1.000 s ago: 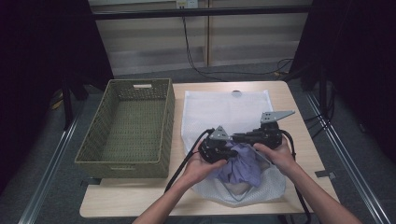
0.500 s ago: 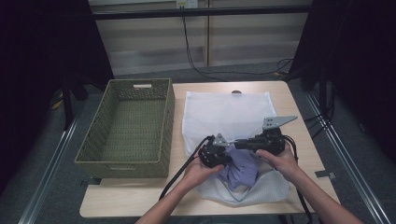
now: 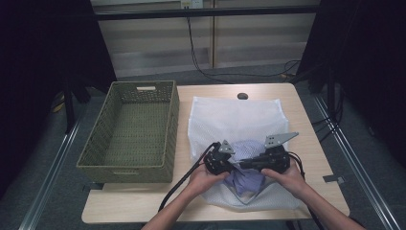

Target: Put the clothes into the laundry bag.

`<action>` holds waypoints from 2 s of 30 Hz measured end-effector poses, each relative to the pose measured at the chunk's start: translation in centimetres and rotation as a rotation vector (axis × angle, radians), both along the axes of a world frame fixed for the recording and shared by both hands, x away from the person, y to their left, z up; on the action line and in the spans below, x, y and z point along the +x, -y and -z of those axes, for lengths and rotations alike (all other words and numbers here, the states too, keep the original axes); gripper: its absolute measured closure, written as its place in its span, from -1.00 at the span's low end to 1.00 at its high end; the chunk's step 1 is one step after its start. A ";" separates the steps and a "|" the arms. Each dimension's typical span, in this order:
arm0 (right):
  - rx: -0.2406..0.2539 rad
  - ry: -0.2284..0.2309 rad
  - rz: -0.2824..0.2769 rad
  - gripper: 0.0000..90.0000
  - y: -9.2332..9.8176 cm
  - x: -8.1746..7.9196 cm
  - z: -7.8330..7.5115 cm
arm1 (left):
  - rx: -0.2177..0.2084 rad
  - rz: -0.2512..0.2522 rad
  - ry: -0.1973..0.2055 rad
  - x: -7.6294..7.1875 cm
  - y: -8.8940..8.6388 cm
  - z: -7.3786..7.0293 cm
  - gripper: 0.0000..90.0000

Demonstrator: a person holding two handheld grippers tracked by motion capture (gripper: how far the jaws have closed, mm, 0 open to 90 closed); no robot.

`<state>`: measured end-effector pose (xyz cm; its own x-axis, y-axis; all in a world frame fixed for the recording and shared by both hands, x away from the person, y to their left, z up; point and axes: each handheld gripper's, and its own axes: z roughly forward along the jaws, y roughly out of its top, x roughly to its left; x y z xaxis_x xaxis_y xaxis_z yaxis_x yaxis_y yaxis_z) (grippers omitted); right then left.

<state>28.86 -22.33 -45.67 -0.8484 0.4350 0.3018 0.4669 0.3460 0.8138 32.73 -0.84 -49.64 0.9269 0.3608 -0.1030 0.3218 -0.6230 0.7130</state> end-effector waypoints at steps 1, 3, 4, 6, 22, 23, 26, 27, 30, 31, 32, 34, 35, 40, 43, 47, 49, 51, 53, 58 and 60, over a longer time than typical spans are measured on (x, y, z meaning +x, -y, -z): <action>-0.006 0.000 -0.006 0.95 -0.1 0.0 0.2 | 0.011 -0.006 -0.003 -0.1 -0.1 0.0 0.76; -0.010 -0.007 -0.008 0.95 -0.2 0.0 0.4 | 0.004 0.003 0.001 0.0 -0.2 0.1 0.74; -0.013 -0.004 -0.006 0.95 -0.1 0.1 0.5 | -0.001 -0.003 -0.003 -0.1 -0.2 0.1 0.73; -0.017 -0.008 -0.002 0.95 0.0 0.1 0.6 | 0.008 -0.002 -0.005 -0.1 -0.4 0.0 0.69; -0.046 -0.020 0.027 0.92 0.7 0.7 1.1 | -0.018 -0.019 0.006 -2.4 -2.3 -2.3 -0.32; -0.046 -0.020 0.026 0.92 0.8 0.7 1.1 | -0.034 -0.020 0.007 -2.7 -2.6 -2.6 -0.33; -0.045 -0.020 0.026 0.90 0.8 0.7 1.0 | -0.035 -0.025 0.026 -3.6 -3.8 -3.3 -0.36; -0.044 -0.020 0.028 0.90 0.7 0.7 1.0 | -0.045 -0.023 0.028 -3.8 -4.2 -3.4 -0.36; -0.042 -0.017 0.032 0.89 0.7 0.7 0.9 | -0.078 -0.054 0.057 -4.6 -5.3 -3.6 -0.30; -0.041 -0.013 0.030 0.88 0.7 0.8 0.9 | -0.076 -0.046 0.035 -4.8 -5.5 -3.6 -0.26; -0.041 -0.013 0.031 0.87 0.7 0.8 0.9 | -0.071 -0.034 0.040 -5.0 -5.7 -3.6 -0.25; -0.041 -0.012 0.030 0.86 0.7 0.8 0.9 | -0.079 -0.009 0.029 -5.7 -6.1 -3.6 -0.12; -0.037 -0.013 0.032 0.83 0.7 0.8 0.8 | -0.074 0.016 0.026 -5.9 -6.2 -3.5 -0.05; -0.026 -0.001 0.028 0.70 0.8 0.6 0.6 | -0.068 0.098 -0.001 -7.8 -6.9 -2.8 0.18; -0.012 0.016 0.042 0.55 1.0 0.4 0.3 | -0.060 0.141 -0.006 -8.2 -6.6 -2.5 0.28; -0.001 0.033 0.055 0.35 1.3 0.2 -0.2 | -0.054 0.186 -0.021 -8.6 -6.0 -2.1 0.29; 0.014 0.041 0.059 0.26 1.5 0.1 -0.5 | -0.044 0.203 -0.023 -8.8 -5.7 -1.9 0.28; 0.025 0.051 0.061 0.22 1.7 0.0 -0.8 | -0.043 0.216 -0.020 -9.2 -5.3 -1.8 0.26; 0.040 0.064 0.070 0.21 2.0 -0.4 -1.3 | -0.043 0.228 -0.014 -9.5 -5.0 -1.9 0.26; 0.076 0.103 0.053 0.47 2.7 -2.2 -2.3 | -0.037 0.266 -0.029 -9.8 -4.1 -1.4 0.35; 0.070 0.089 0.036 0.55 2.7 -2.7 -2.0 | -0.002 0.274 -0.026 -9.8 -3.7 -1.1 0.38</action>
